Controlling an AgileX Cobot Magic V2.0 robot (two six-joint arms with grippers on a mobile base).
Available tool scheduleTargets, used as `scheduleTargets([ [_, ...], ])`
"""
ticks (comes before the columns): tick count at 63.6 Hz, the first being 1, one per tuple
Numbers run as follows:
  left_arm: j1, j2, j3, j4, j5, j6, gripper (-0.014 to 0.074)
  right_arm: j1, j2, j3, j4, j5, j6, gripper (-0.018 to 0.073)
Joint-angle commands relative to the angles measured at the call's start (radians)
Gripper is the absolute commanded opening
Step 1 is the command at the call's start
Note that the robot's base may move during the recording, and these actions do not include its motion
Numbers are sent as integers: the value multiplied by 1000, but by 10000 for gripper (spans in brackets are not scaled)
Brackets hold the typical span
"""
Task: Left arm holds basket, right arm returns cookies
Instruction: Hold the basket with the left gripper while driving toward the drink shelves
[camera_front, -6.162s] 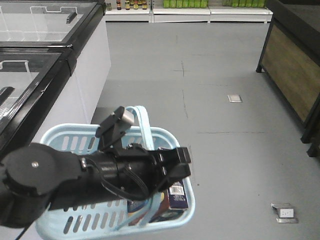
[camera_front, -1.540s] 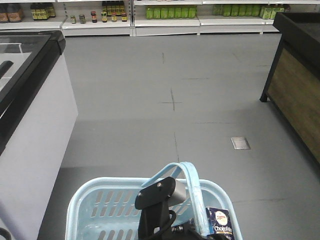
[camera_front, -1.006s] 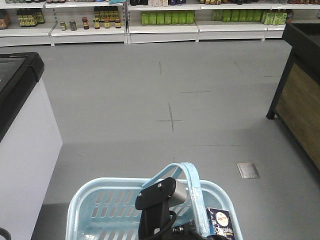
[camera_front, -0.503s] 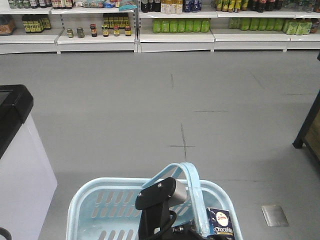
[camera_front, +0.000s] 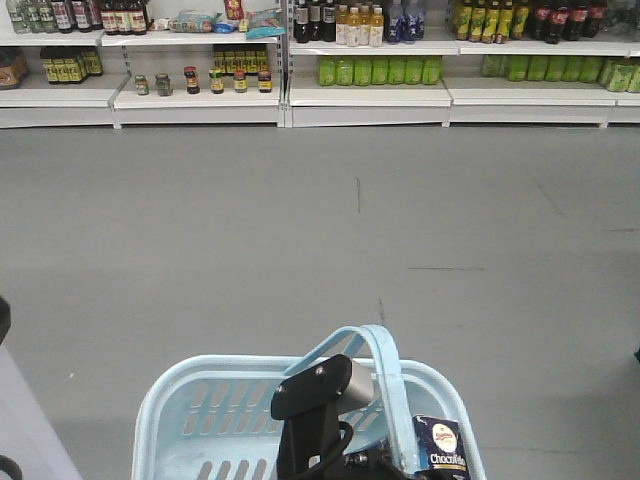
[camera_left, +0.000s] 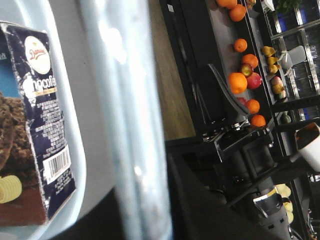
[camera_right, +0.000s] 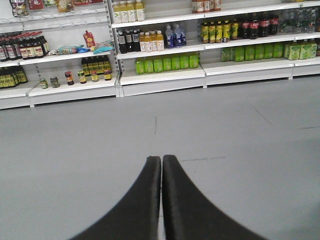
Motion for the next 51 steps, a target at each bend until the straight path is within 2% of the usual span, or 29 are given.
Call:
scheduleTargets([
  [1,-2,-42,-31,21,-15,13,-6,-6,-17,4,-6,-72,-10,-11],
  [51,-2,-42,-31,21,-15,13,-6,-6,-17,4,-7,-74,-10,-11],
])
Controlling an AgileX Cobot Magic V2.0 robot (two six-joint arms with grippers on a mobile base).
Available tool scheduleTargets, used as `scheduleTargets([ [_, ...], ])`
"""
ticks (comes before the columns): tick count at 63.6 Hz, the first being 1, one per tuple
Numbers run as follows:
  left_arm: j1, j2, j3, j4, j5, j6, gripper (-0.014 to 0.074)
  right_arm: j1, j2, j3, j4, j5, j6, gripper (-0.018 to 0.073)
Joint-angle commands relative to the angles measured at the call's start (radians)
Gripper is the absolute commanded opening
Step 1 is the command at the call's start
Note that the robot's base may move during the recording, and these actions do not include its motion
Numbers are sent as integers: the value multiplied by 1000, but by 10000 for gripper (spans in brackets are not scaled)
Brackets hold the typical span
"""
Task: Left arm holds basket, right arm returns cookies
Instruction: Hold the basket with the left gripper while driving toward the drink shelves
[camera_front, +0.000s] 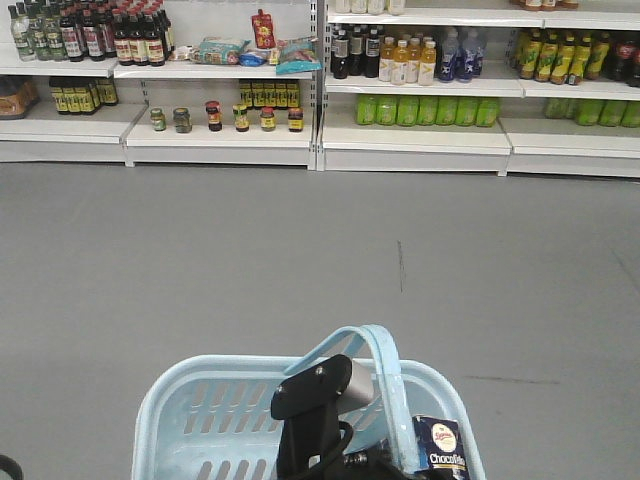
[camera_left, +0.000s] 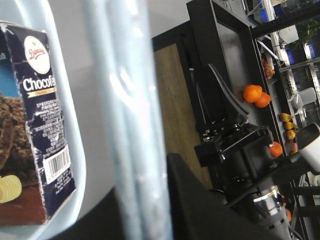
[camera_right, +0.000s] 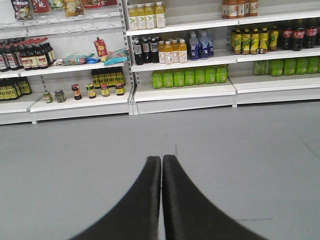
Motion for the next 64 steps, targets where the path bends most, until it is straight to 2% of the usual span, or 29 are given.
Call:
scheduleTargets([
  [1,-2,-42,-31,21,-15,13,-6,-6,-17,4,-7,-74,-10,-11],
  [64,-1,-42,-31,21,-7,13,-6,-6,-17,4,-6,-72,-10,-11],
])
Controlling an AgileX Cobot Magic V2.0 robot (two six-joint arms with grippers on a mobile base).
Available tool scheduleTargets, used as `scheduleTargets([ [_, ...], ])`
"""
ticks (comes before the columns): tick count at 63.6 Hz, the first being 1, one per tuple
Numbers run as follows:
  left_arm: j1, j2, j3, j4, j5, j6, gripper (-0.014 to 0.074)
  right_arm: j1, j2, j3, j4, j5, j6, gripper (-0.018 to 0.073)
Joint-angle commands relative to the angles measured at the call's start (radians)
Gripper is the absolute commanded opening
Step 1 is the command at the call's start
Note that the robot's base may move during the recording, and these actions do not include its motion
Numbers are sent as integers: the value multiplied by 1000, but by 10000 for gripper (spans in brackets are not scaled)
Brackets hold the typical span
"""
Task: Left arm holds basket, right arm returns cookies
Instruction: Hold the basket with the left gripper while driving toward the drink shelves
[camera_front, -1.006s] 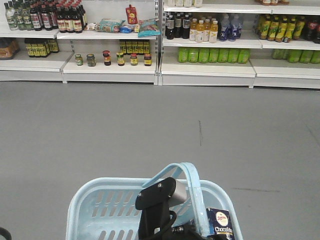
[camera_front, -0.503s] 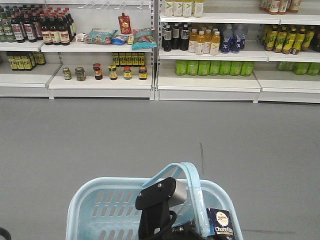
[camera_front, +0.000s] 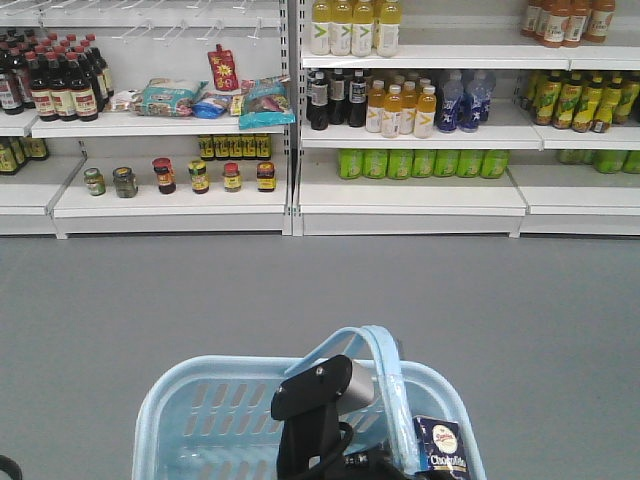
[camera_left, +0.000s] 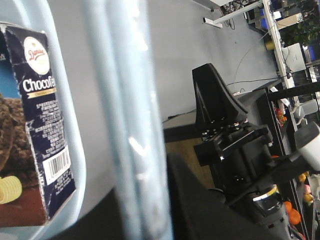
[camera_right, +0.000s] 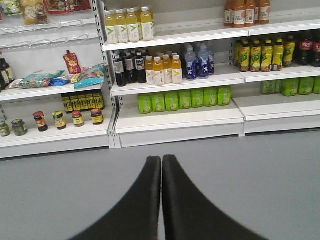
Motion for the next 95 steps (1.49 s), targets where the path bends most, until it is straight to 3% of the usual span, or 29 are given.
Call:
scheduleTargets([
  [1,-1,-42,-31,21,-8,13,-6,-6,-17,4,-6,-72,-10,-11],
  [95,-1,-42,-31,21,6,13,-6,-6,-17,4,-6,-74,-10,-11],
])
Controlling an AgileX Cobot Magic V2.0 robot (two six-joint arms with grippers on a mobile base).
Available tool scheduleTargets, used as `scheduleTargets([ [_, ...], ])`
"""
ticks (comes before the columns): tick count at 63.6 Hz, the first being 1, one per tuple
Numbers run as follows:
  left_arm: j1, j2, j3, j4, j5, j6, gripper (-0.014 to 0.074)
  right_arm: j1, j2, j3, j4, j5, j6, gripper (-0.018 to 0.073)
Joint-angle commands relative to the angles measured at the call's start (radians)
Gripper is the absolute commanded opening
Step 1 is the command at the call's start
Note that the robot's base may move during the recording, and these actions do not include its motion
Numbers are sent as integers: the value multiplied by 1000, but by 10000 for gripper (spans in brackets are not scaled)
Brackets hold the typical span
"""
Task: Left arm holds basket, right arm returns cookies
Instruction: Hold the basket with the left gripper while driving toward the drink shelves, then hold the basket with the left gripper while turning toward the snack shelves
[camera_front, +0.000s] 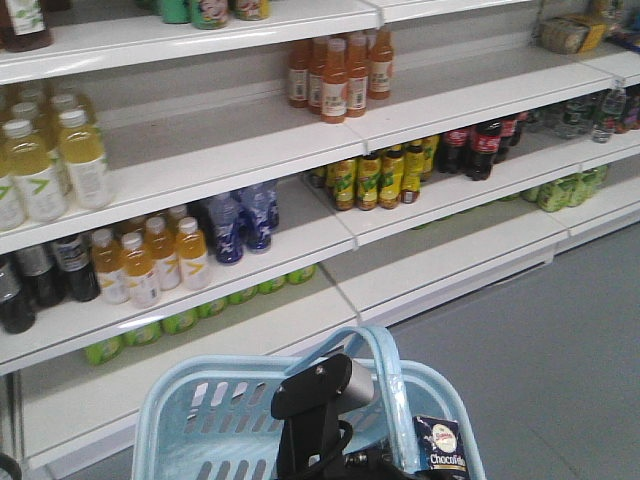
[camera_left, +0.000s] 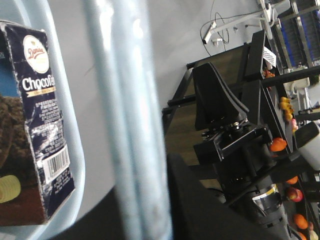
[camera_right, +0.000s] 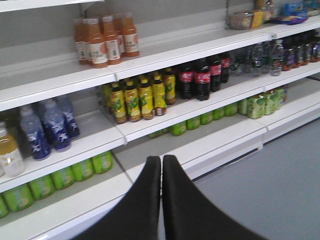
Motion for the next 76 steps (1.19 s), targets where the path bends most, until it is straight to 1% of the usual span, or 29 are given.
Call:
scheduleTargets([
  [1,-1,-42,-31,20,-3,13,-6,-6,-17,4,-6,-74,-10,-11],
  [76,-1,-42,-31,20,0,13,-6,-6,-17,4,-6,-74,-10,-11],
])
